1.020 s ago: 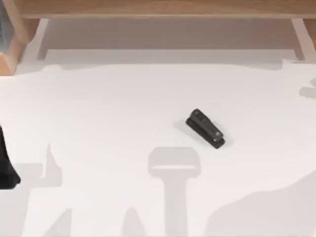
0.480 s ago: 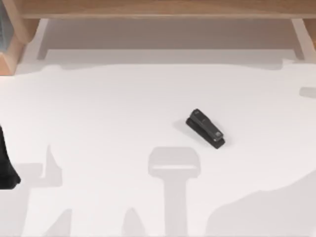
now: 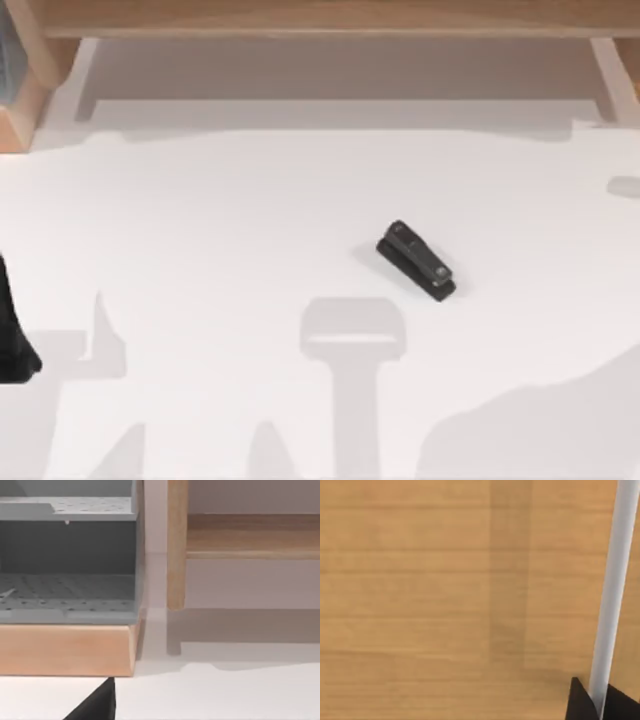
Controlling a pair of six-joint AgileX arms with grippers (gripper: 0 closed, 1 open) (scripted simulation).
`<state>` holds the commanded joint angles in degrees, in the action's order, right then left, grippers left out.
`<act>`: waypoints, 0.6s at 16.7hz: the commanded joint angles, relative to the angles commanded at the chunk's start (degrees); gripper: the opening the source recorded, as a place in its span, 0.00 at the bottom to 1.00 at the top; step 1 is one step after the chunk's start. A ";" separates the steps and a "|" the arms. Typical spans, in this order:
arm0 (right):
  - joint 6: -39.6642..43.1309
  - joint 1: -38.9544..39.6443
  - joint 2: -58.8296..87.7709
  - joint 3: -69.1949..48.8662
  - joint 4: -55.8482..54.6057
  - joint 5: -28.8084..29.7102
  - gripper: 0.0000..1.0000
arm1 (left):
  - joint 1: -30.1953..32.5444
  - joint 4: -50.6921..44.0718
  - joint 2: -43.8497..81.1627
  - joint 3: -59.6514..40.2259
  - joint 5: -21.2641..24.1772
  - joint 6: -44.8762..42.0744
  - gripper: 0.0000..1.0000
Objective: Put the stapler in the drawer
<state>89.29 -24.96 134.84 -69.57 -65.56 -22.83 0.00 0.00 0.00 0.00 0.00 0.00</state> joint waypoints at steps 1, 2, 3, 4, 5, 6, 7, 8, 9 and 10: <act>0.00 0.00 0.00 0.00 0.00 0.00 0.00 | 0.00 0.00 0.00 0.00 0.00 0.00 1.00; 0.00 0.00 0.00 0.00 0.00 0.00 0.00 | 0.00 0.00 0.00 0.00 0.00 0.00 1.00; -0.12 -0.19 0.10 0.03 0.13 0.04 0.00 | 0.00 0.00 0.00 0.00 0.00 0.00 1.00; -0.16 -0.25 -0.05 0.22 -0.03 -0.11 0.00 | 0.00 0.00 0.00 0.00 0.00 0.00 1.00; -0.23 -0.53 -0.62 1.01 -0.68 -0.51 0.00 | 0.00 0.00 0.00 0.00 0.00 0.00 1.00; -0.21 -0.93 -1.44 2.40 -1.64 -0.91 0.00 | 0.00 0.00 0.00 0.00 0.00 0.00 1.00; -0.16 -1.34 -2.21 4.22 -2.68 -1.30 0.00 | 0.00 0.00 0.00 0.00 0.00 0.00 1.00; -0.19 -1.74 -2.89 6.26 -3.57 -1.63 0.00 | 0.00 0.00 0.00 0.00 0.00 0.00 1.00; -0.29 -2.15 -3.60 8.81 -4.29 -2.02 0.00 | 0.00 0.00 0.00 0.00 0.00 0.00 1.00; -0.26 -2.52 -4.30 11.38 -5.30 -2.38 0.00 | 0.00 0.00 0.00 0.00 0.00 0.00 1.00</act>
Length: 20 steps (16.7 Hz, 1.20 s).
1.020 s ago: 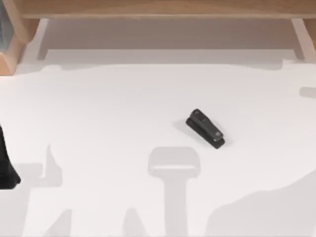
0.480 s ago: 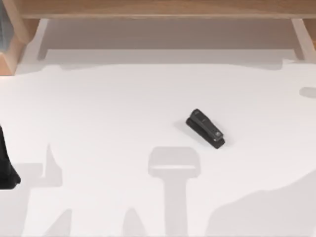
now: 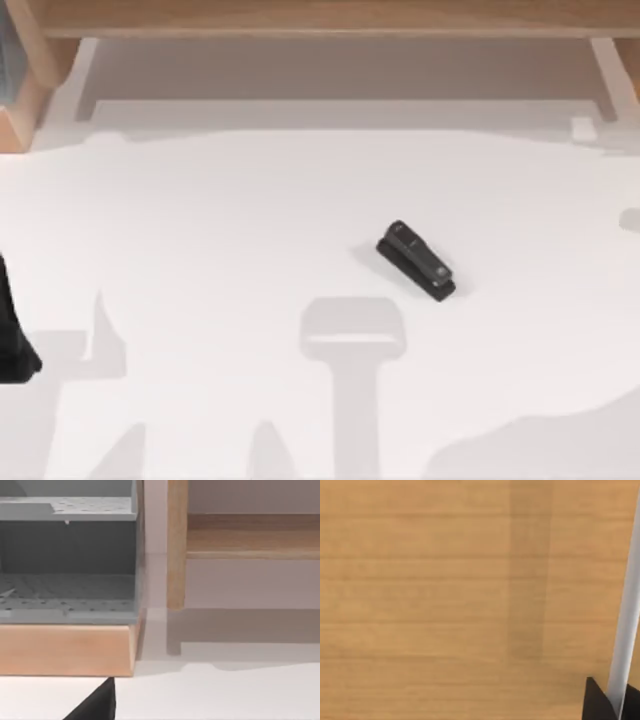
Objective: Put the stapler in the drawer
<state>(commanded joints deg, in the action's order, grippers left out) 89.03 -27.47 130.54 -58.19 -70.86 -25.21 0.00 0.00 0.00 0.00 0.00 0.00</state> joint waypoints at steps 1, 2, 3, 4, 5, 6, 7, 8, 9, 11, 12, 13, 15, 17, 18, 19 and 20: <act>0.09 -0.38 -0.80 2.04 -1.28 -0.39 0.00 | 0.00 0.00 0.00 0.00 0.00 0.00 1.00; 0.07 -0.80 -1.70 3.49 -2.43 -0.86 0.00 | 0.00 0.00 0.00 0.00 0.00 0.00 1.00; 0.05 -1.26 -2.44 4.34 -3.22 -1.30 0.00 | 0.00 0.00 0.00 0.00 0.00 0.00 1.00; 0.05 -1.48 -2.71 4.59 -3.49 -1.47 0.00 | 0.00 0.00 0.00 0.00 0.00 0.00 1.00; 0.05 -1.48 -2.71 4.59 -3.49 -1.47 0.00 | 0.00 0.00 0.00 0.00 0.00 0.00 1.00; 0.05 -1.48 -2.71 4.59 -3.49 -1.47 0.00 | 0.00 0.00 0.00 0.00 0.00 0.00 1.00; 0.03 -1.12 -2.46 4.36 -3.36 -1.33 0.00 | 0.00 0.00 0.00 0.00 0.00 0.00 1.00; 0.04 -1.22 -2.58 4.56 -3.51 -1.39 0.00 | 0.00 0.00 0.00 0.00 0.00 0.00 1.00; 0.06 -1.58 -3.01 5.35 -4.04 -1.67 0.00 | 0.00 0.00 0.00 0.00 0.00 0.00 1.00; -0.10 -2.70 -4.34 8.56 -5.85 -2.84 0.00 | 0.00 0.00 0.00 0.00 0.00 0.00 1.00; -0.21 -3.39 -5.15 10.79 -7.02 -3.60 0.00 | 0.00 0.00 0.00 0.00 0.00 0.00 1.00; -0.29 -4.14 -6.03 13.15 -8.28 -4.40 0.00 | 0.00 0.00 0.00 0.00 0.00 0.00 1.00; -0.23 -5.52 -7.60 16.96 -10.58 -5.80 0.00 | 0.00 0.00 0.00 0.00 0.00 0.00 1.00; -0.04 -6.19 -8.27 18.41 -11.69 -6.48 0.00 | 0.00 0.00 0.00 0.00 0.00 0.00 1.00; -0.03 -6.19 -8.28 18.42 -11.70 -6.48 0.00 | 0.00 0.00 0.00 0.00 0.00 0.00 1.00; -0.03 -6.19 -8.28 18.42 -11.70 -6.48 0.00 | 0.00 0.00 0.00 0.00 0.00 0.00 1.00; -0.06 -6.01 -8.05 18.12 -11.61 -6.33 0.00 | 0.00 0.00 0.00 0.00 0.00 0.00 1.00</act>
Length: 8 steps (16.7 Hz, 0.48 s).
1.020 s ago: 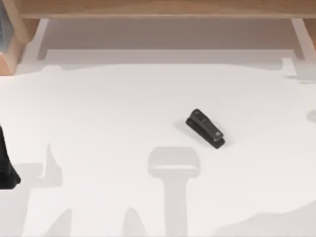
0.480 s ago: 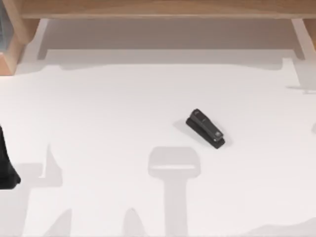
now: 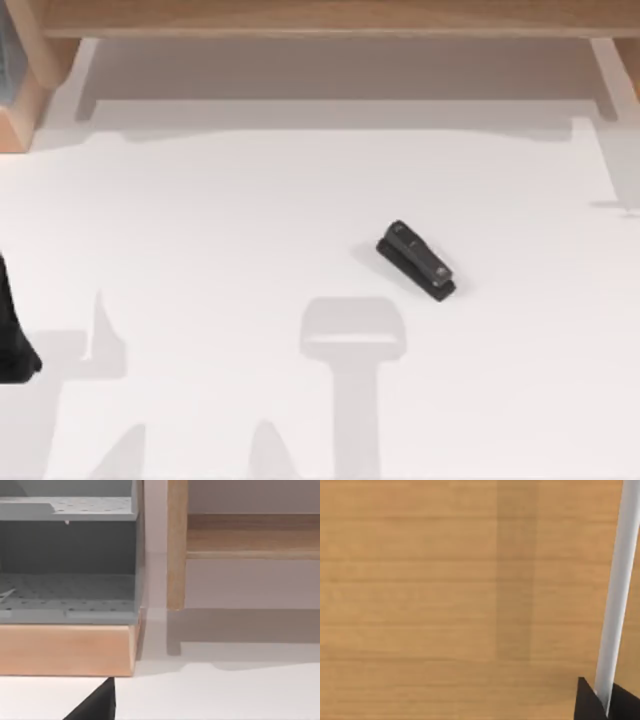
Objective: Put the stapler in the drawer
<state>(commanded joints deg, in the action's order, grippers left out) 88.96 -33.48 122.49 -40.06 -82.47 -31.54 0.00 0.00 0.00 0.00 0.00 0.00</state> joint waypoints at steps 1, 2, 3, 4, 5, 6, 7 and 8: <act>0.01 -0.12 -0.08 0.16 -0.14 -0.09 0.00 | 0.00 0.00 0.00 0.00 0.00 0.00 1.00; 0.02 -0.55 -0.35 0.84 -0.65 -0.49 0.00 | 0.00 0.00 0.00 0.00 0.00 0.00 1.00; 0.01 -1.22 -0.74 1.98 -1.42 -1.15 0.00 | 0.00 0.00 0.00 0.00 0.00 0.00 1.00; -0.02 -2.04 -1.22 3.49 -2.39 -2.03 0.00 | 0.00 0.00 0.00 0.00 0.00 0.00 1.00; -0.05 -2.99 -1.78 5.24 -3.48 -3.03 0.00 | 0.00 0.00 0.00 0.00 0.00 0.00 1.00; -0.08 -3.98 -2.40 7.08 -4.63 -4.06 0.00 | 0.00 0.00 0.00 0.00 0.00 0.00 1.00; -0.09 -4.96 -3.03 8.85 -5.75 -5.06 0.00 | 0.00 0.00 0.00 0.00 0.00 0.00 1.00; -0.10 -5.84 -3.63 10.40 -6.76 -5.94 0.00 | 0.00 0.00 0.00 0.00 0.00 0.00 1.00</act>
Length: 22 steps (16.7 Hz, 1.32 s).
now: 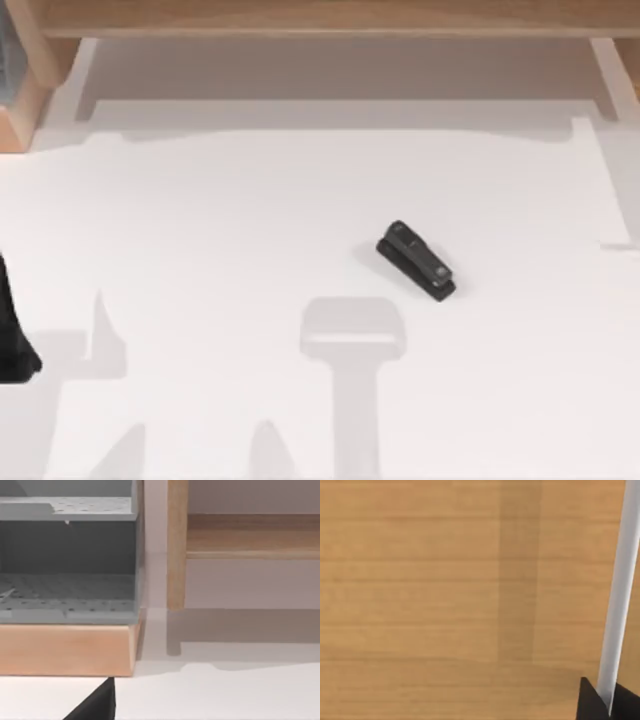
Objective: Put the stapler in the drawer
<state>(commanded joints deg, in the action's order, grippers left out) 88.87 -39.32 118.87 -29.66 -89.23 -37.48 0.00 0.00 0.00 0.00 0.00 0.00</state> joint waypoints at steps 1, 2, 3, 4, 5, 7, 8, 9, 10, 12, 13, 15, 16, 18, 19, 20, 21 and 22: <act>0.01 -0.69 -0.47 1.20 -0.79 -0.68 0.00 | 0.00 0.00 0.00 0.00 0.00 0.00 1.00; 0.03 -1.10 -0.75 1.88 -1.25 -1.08 0.00 | 0.00 0.00 0.00 0.00 0.00 0.00 1.00; 0.04 -1.18 -0.81 2.00 -1.34 -1.15 0.00 | 0.00 0.00 0.00 0.00 0.00 0.00 1.00; 0.04 -1.18 -0.81 2.00 -1.34 -1.15 0.00 | 0.00 0.00 0.00 0.00 0.00 0.00 1.00; 0.04 -1.18 -0.81 2.00 -1.34 -1.15 0.00 | 0.00 0.00 0.00 0.00 0.00 0.00 1.00; 0.04 -1.18 -0.81 2.00 -1.34 -1.15 0.08 | 0.00 0.00 0.00 0.00 0.00 0.00 1.00; 0.04 -1.18 -0.81 2.00 -1.34 -1.15 0.15 | 0.00 0.00 0.00 0.00 0.00 0.00 1.00; 0.04 -1.18 -0.81 2.00 -1.34 -1.15 0.23 | 0.00 0.00 0.00 0.00 0.00 0.00 1.00; 0.04 -1.18 -0.81 2.00 -1.34 -1.15 0.30 | 0.00 0.00 0.00 0.00 0.00 0.00 1.00; 0.04 -1.18 -0.81 2.00 -1.34 -1.15 0.45 | 0.00 0.00 0.00 0.00 0.00 0.00 1.00; 0.04 -1.18 -0.81 2.00 -1.34 -1.15 0.53 | 0.00 0.00 0.00 0.00 0.00 0.00 1.00; 0.04 -1.18 -0.81 2.00 -1.34 -1.15 0.68 | 0.00 0.00 0.00 0.00 0.00 0.00 1.00; 0.04 -1.18 -0.81 2.00 -1.34 -1.15 0.75 | 0.00 0.00 0.00 0.00 0.00 0.00 1.00; 0.04 -1.18 -0.81 2.00 -1.34 -1.15 0.90 | 0.00 0.00 0.00 0.00 0.00 0.00 1.00; 0.04 -1.18 -0.81 2.00 -1.34 -1.15 0.98 | 0.00 0.00 0.00 0.00 0.00 0.00 1.00; 0.04 -1.18 -0.81 2.00 -1.34 -1.15 1.00 | 0.00 0.00 0.00 0.00 0.00 0.00 1.00; 0.04 -1.18 -0.81 2.00 -1.34 -1.15 1.00 | 0.00 0.00 0.00 0.00 0.00 0.00 1.00; 0.04 -1.18 -0.81 2.00 -1.34 -1.15 1.00 | 0.00 0.00 0.00 0.00 0.00 0.00 1.00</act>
<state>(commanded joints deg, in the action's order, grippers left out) 88.90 -40.51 118.06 -27.66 -90.57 -38.63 0.00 0.00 0.00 0.00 0.00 0.00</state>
